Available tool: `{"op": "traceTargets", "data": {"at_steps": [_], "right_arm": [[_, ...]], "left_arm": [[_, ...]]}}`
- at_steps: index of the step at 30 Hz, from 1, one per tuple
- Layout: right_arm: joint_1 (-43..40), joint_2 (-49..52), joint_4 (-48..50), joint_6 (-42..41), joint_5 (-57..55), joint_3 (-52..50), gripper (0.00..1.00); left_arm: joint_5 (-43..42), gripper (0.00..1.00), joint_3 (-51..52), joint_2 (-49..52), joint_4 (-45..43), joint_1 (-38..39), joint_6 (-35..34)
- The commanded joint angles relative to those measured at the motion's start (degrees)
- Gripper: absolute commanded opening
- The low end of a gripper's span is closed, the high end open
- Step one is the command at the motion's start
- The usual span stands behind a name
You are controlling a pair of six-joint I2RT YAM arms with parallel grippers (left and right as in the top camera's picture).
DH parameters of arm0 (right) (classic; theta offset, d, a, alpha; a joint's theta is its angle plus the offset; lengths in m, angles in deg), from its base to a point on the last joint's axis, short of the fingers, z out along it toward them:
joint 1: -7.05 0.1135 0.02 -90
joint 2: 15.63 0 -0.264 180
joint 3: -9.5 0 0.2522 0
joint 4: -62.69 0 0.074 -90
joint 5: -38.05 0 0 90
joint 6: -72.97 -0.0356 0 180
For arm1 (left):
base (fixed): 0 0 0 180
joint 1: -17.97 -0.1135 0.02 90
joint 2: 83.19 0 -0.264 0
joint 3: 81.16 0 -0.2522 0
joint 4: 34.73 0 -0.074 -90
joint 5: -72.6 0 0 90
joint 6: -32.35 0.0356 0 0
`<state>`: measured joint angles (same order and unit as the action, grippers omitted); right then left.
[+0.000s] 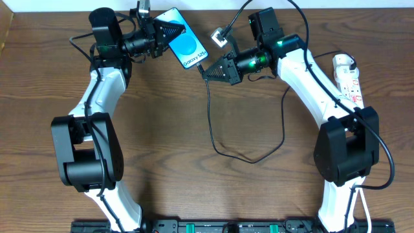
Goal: Plug charger to phone and switch on socket
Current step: 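Push the plug into the phone's bottom port with the right gripper, then open the right gripper and withdraw it up and to the right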
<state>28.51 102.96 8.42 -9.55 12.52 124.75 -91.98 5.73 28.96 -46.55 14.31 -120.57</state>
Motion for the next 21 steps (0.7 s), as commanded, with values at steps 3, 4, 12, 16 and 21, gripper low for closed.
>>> {"op": "traceTargets", "data": {"at_steps": [3, 4, 12, 16, 21], "right_arm": [[-0.1, -0.4, 1.4, -3.1, 0.6, 0.1, 0.01], [-0.2, -0.4, 1.6, -3.4, 0.6, 0.1, 0.01], [-0.2, -0.6, 4.4, -6.9, 0.6, 0.1, 0.01], [-0.2, -0.8, 5.0, -8.2, 0.6, 0.1, 0.01], [-0.2, -1.0, 5.5, -8.7, 0.6, 0.1, 0.01]], "left_arm": [[-3.5, 0.07, -0.6, -1.3, -0.2, 0.5, 2.3], [-3.6, 0.07, -0.6, -1.3, -0.2, 0.5, 2.3], [-4.5, 0.07, -0.6, -1.3, -0.2, 0.5, 3.4], [-4.5, 0.07, -0.6, -1.3, -0.2, 0.5, 4.2], [-4.5, 0.07, -0.6, -1.2, -0.2, 0.5, 4.4]]}}
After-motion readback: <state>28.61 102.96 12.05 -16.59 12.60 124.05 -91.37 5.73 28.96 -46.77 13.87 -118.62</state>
